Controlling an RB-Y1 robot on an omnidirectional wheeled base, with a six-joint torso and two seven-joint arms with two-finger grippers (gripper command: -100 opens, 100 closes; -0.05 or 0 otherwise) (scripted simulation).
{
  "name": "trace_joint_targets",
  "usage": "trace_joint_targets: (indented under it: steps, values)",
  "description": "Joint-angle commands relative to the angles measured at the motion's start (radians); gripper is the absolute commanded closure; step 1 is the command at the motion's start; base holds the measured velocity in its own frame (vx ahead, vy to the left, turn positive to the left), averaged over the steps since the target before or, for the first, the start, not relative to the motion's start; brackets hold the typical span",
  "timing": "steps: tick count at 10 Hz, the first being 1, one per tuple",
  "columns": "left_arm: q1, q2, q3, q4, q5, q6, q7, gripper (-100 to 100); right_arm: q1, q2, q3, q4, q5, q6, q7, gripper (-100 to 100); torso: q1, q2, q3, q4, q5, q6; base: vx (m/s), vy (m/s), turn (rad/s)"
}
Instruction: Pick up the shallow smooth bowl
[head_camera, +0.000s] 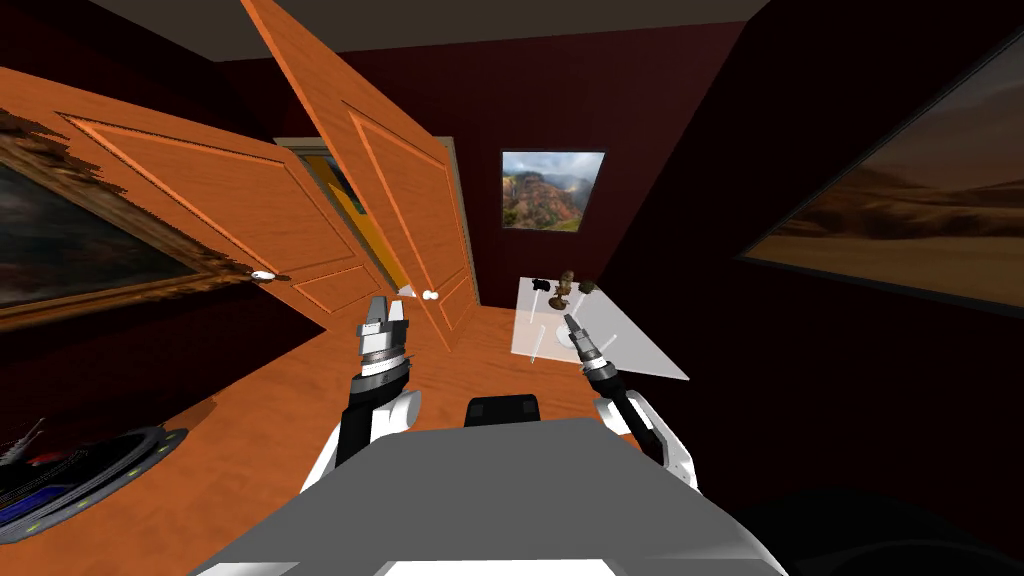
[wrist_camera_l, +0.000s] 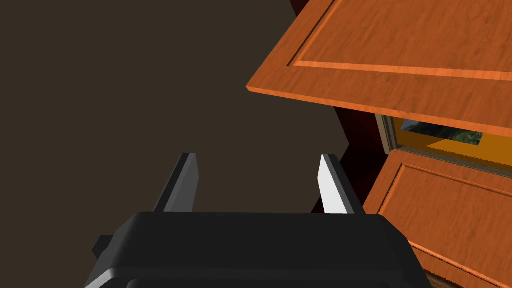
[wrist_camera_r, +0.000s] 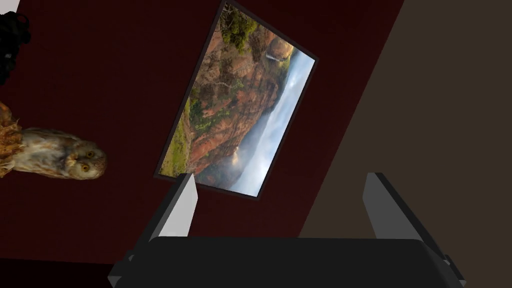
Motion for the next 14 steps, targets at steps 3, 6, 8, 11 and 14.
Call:
trace_joint_targets:
  steps: [3, 6, 8, 11, 14]
  values:
    - [0.0, 0.0, 0.0, 0.0, 0.0, 0.0, 0.0, 0, 0.022, -0.106, 0.026, 0.099, 0.085, 0.035, 0.032, -100, -0.001, 0.0, 0.0, 0.0, 0.0, 0.001, -0.047, -0.024, 0.241]
    - [0.0, 0.0, 0.0, 0.0, 0.0, 0.0, 0.0, 0, 0.032, -0.159, 0.036, 0.164, 0.121, 0.047, 0.048, -100, 0.0, 0.0, 0.0, 0.0, 0.0, 0.0, -0.037, -0.015, 0.165]
    - [0.0, 0.0, 0.0, 0.0, 0.0, 0.0, 0.0, 0, 0.041, -0.202, 0.045, 0.217, 0.156, 0.059, 0.065, -100, 0.001, 0.0, 0.0, 0.0, 0.0, 0.0, -0.036, -0.008, 0.215]
    - [0.0, 0.0, 0.0, 0.0, 0.0, 0.0, 0.0, 0, 0.058, -0.283, 0.062, 0.323, 0.227, 0.086, 0.104, -100, 0.0, 0.001, 0.001, 0.0, 0.0, 0.0, -0.053, -0.016, 0.269]
    - [0.0, 0.0, 0.0, 0.0, 0.0, 0.0, 0.0, 0, 0.074, -0.357, 0.077, 0.404, 0.295, 0.116, 0.146, -100, 0.0, -0.001, 0.0, 0.0, 0.0, 0.001, -0.041, -0.009, 0.246]
